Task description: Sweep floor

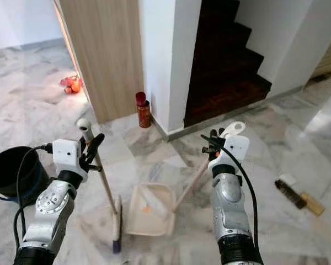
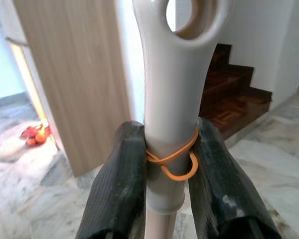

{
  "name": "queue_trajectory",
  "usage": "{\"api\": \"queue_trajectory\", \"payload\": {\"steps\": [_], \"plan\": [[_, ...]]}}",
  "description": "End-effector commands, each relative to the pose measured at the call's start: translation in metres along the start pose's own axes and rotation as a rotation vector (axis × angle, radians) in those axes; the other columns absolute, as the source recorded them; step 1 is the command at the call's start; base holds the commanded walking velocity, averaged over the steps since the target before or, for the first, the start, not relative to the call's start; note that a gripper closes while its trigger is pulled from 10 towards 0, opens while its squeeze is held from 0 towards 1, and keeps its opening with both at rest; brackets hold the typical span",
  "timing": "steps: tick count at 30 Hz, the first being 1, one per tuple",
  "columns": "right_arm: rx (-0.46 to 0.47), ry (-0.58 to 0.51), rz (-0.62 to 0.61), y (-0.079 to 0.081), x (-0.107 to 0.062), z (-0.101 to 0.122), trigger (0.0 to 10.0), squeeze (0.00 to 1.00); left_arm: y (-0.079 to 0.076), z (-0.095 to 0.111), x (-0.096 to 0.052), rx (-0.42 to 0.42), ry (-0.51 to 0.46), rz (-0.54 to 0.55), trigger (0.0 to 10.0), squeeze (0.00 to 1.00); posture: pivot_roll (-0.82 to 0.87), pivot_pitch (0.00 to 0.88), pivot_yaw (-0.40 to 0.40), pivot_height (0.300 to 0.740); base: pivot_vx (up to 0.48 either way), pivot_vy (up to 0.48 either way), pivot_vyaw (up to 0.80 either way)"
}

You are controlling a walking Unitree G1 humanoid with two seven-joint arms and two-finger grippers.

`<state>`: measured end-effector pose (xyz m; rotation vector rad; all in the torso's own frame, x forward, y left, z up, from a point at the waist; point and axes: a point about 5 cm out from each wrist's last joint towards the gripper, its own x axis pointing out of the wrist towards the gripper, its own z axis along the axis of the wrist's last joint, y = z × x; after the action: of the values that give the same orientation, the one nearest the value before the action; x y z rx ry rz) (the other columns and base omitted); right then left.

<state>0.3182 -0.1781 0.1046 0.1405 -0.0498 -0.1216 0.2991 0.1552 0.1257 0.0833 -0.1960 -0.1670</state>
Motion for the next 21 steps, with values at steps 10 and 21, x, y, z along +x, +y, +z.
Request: {"api": "queue_trajectory", "payload": {"steps": [10, 21], "plan": [[0.007, -0.057, 0.012, 0.0033, 0.0055, 0.0145, 10.0, 0.00, 0.0028, 0.0108, 0.0038, 0.005, -0.049, 0.004, 10.0, 0.00, 0.10, 0.000, -0.003, 0.740, 0.000, 0.289, 0.00], [-0.002, -0.055, 0.020, 0.0046, 0.0065, 0.0147, 10.0, 0.00, 0.0025, 0.0106, 0.0044, 0.003, -0.048, 0.005, 10.0, 0.00, 0.10, 0.000, -0.005, 0.740, 0.000, 0.291, 0.00]]}}
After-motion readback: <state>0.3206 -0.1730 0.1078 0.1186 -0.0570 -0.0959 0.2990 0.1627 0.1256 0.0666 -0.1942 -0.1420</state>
